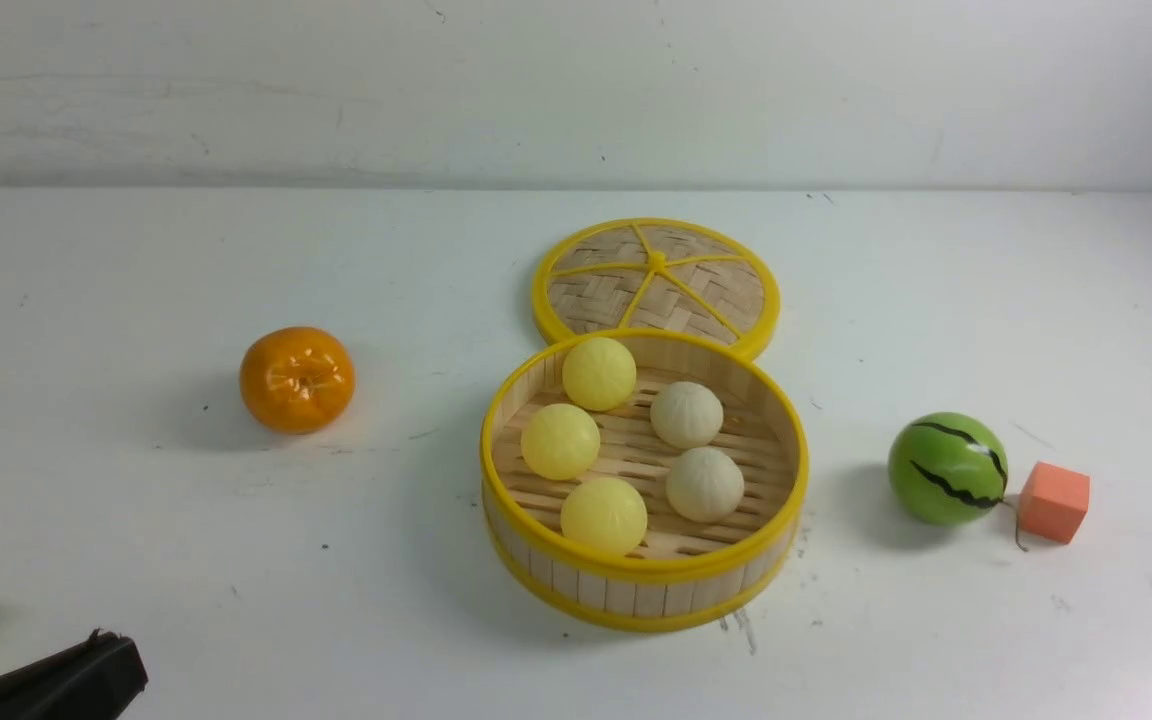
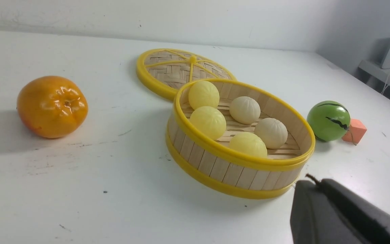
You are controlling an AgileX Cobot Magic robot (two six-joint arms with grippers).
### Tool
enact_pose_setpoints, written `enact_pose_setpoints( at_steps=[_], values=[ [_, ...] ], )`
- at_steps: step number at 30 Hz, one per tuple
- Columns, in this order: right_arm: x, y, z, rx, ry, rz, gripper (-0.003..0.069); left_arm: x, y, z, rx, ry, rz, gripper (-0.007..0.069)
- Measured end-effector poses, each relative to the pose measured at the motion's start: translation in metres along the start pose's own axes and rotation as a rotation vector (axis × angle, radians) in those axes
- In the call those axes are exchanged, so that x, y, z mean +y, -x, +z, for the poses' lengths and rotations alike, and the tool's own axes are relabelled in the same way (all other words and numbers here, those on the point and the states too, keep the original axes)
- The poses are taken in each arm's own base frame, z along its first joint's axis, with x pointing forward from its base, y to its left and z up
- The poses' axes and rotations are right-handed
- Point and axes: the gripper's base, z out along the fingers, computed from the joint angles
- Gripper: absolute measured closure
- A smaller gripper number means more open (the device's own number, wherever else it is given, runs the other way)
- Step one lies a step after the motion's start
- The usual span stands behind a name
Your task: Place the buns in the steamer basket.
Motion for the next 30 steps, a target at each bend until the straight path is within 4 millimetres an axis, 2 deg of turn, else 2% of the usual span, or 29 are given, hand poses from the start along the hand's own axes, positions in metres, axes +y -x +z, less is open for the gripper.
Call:
enact_pose_setpoints(
  at_steps=[7,10,12,13,14,16,17,18,19,22,30],
  values=[
    [-0.002,-0.003,0.004,0.004,-0.01,-0.009,0.065,0.0,0.0,0.0,0.0,0.0,0.0,0.0626],
    [-0.008,-0.009,0.011,-0.085,-0.034,-0.016,0.0655,0.0,0.0,0.0,0.0,0.0,0.0,0.0626],
    [-0.022,-0.028,0.019,-0.189,-0.108,0.022,0.067,0.0,0.0,0.0,0.0,0.0,0.0,0.0626],
    [-0.023,-0.031,0.021,-0.178,-0.11,0.023,0.0671,0.0,0.0,0.0,0.0,0.0,0.0,0.0626],
    [-0.034,-0.052,0.025,-0.253,-0.174,0.055,0.0678,0.0,0.0,0.0,0.0,0.0,0.0,0.0626],
    [-0.04,-0.068,0.03,-0.272,-0.206,0.062,0.0679,0.0,0.0,0.0,0.0,0.0,0.0,0.0626],
    [-0.046,-0.086,0.033,-0.326,-0.241,0.058,0.0679,0.0,0.0,0.0,0.0,0.0,0.0,0.0626],
    [-0.046,-0.088,0.034,-0.329,-0.244,0.055,0.0679,0.0,0.0,0.0,0.0,0.0,0.0,0.0626],
    [-0.051,-0.106,0.04,-0.342,-0.263,0.049,0.0679,0.0,0.0,0.0,0.0,0.0,0.0,0.0626],
    [-0.052,-0.115,0.041,-0.349,-0.271,0.047,0.0679,0.0,0.0,0.0,0.001,0.0,0.0,0.0625],
    [-0.052,-0.115,0.041,-0.356,-0.265,0.054,0.0679,0.0,0.0,0.001,0.004,0.001,0.0,0.0622]
  ],
)
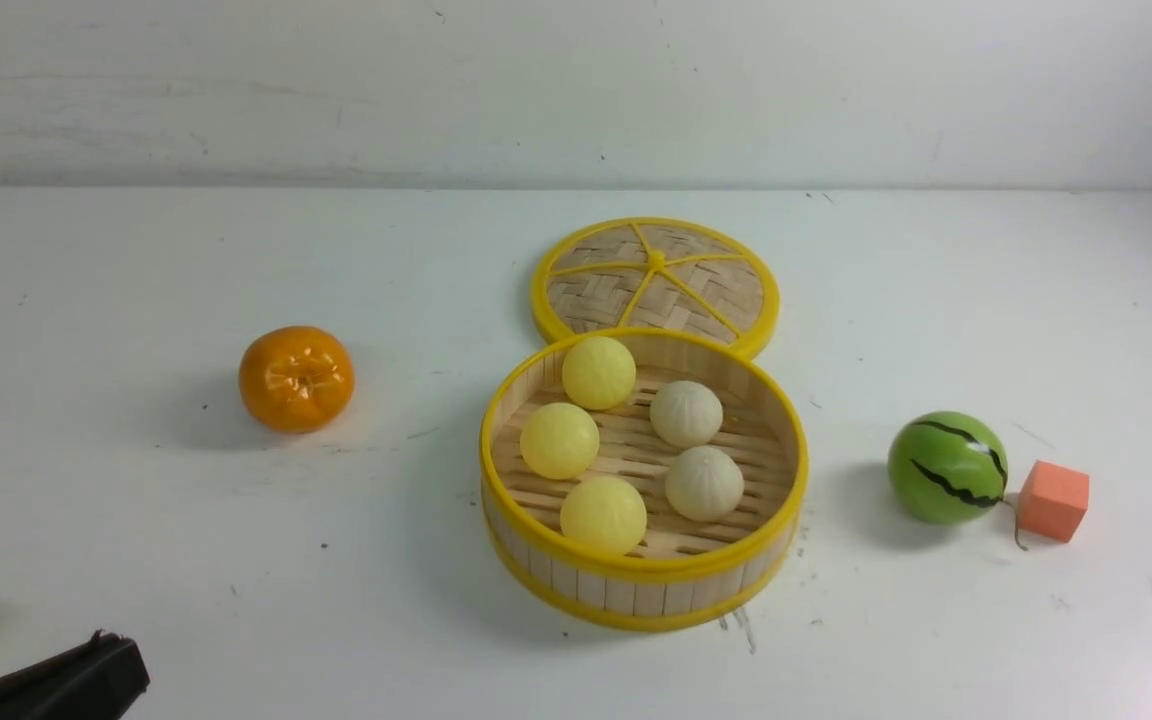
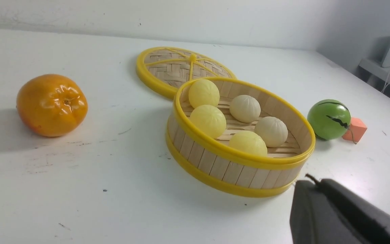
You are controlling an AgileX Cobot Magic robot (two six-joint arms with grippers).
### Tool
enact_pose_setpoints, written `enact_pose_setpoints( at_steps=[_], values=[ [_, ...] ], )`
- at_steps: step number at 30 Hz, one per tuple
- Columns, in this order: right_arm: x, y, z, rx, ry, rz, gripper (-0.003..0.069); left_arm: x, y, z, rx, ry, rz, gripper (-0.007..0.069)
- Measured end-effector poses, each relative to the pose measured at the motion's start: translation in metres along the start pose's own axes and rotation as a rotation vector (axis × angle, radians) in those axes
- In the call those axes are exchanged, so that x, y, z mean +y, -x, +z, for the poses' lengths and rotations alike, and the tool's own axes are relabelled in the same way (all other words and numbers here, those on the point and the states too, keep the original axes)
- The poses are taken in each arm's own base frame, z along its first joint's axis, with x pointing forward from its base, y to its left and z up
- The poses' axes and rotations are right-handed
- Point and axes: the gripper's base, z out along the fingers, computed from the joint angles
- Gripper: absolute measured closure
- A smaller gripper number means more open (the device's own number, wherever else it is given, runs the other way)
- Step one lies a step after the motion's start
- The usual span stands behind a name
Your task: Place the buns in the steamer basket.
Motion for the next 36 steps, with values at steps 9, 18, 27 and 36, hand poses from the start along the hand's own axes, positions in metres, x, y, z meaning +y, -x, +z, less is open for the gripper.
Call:
enact_pose_setpoints(
  at_steps=[9,18,27,36],
  values=[
    [0.0,0.0,0.0,0.0,0.0,0.0,0.0673,0.0,0.0,0.0,0.001,0.0,0.0,0.0615],
    [0.0,0.0,0.0,0.0,0.0,0.0,0.0667,0.0,0.0,0.0,0.0,0.0,0.0,0.0609],
    [0.0,0.0,0.0,0.001,0.001,0.001,0.0658,0.013,0.0,-0.009,-0.08,0.165,0.028,0.0606],
    [0.0,0.0,0.0,0.001,0.001,0.002,0.0645,0.028,-0.037,-0.028,-0.008,0.425,-0.052,0.0638]
  ],
)
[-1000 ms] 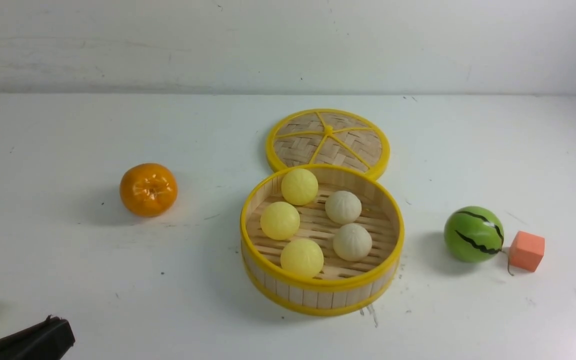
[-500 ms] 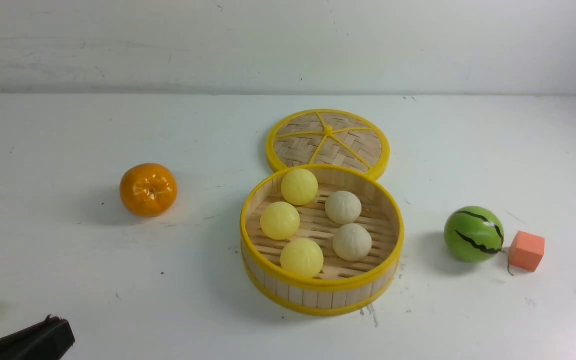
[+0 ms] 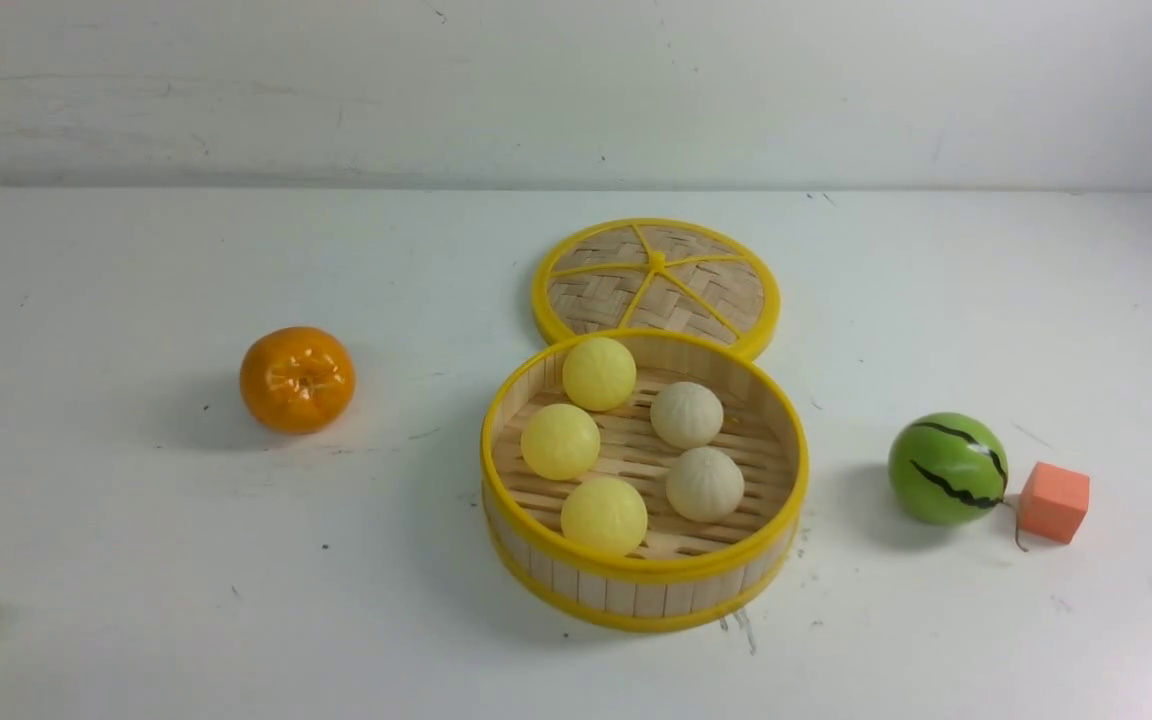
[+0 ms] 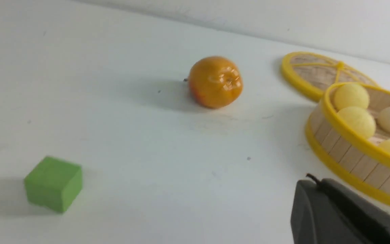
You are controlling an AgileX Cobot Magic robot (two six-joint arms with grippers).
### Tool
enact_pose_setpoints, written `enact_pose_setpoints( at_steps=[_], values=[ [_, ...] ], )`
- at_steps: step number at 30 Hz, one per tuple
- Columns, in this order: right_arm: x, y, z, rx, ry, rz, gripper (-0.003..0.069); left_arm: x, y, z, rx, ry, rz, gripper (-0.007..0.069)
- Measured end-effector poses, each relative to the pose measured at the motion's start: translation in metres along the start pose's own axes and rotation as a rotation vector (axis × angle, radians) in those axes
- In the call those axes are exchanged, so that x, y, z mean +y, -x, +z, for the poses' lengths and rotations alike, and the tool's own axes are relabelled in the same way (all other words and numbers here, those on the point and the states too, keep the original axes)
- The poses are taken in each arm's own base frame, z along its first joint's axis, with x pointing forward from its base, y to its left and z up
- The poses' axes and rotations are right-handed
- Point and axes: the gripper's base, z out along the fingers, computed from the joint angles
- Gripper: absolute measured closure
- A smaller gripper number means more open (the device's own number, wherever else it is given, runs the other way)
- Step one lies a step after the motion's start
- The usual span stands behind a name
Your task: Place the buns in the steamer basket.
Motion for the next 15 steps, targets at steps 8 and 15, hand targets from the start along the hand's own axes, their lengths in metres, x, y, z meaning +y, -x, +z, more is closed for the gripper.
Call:
enact_pose_setpoints(
  at_steps=[8,15],
  values=[
    [0.0,0.0,0.0,-0.001,0.001,0.001,0.0636,0.007,-0.035,0.012,0.086,0.005,-0.094,0.0638],
    [0.0,0.0,0.0,-0.001,0.001,0.001,0.0627,0.007,-0.035,0.012,0.084,0.002,-0.103,0.0638]
  ],
)
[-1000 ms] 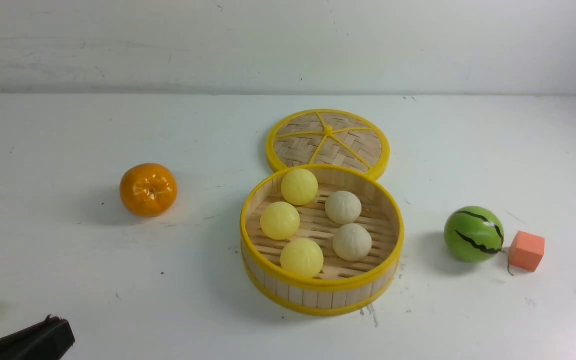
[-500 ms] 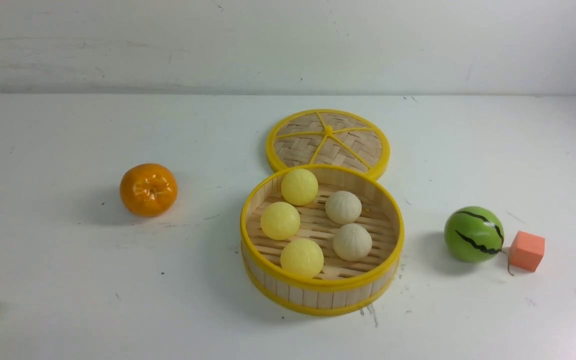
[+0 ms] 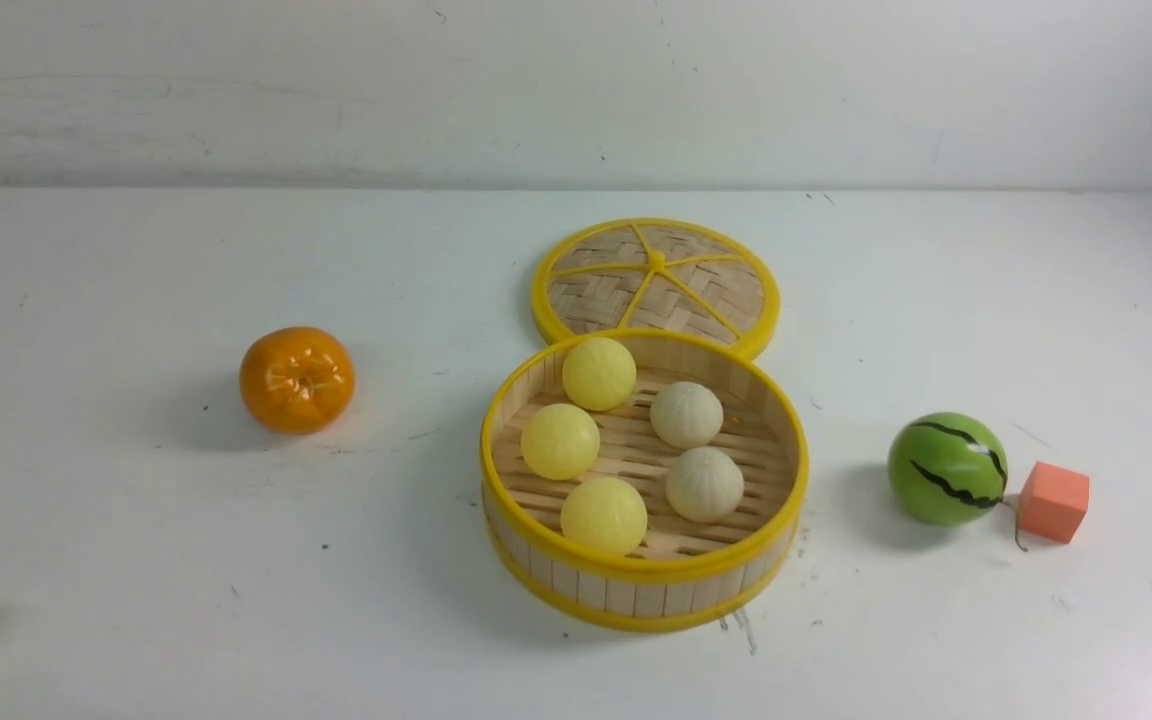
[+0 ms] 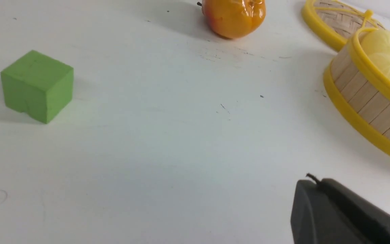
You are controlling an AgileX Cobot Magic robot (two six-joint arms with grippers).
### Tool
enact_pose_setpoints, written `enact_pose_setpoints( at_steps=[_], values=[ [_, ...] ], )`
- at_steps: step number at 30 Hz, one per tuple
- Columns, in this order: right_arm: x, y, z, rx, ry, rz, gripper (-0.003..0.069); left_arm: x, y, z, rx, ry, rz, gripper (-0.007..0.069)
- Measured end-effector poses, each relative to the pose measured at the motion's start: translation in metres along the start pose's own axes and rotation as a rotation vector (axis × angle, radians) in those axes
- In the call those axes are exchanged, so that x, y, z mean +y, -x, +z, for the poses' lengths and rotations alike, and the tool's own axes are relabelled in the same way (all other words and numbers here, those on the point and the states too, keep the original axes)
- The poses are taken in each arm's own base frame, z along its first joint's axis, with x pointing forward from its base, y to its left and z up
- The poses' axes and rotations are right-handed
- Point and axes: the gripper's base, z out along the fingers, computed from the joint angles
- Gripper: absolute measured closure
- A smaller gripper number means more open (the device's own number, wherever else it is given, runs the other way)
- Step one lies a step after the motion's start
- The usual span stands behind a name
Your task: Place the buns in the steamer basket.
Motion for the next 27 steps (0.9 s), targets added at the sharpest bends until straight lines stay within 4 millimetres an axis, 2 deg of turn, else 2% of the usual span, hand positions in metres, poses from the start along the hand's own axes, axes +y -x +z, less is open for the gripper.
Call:
enact_pose_setpoints(
  at_steps=[27],
  values=[
    [0.0,0.0,0.0,0.0,0.0,0.0,0.0601,0.0,-0.0003,0.0,0.003,0.0,0.0,0.0634]
  ],
)
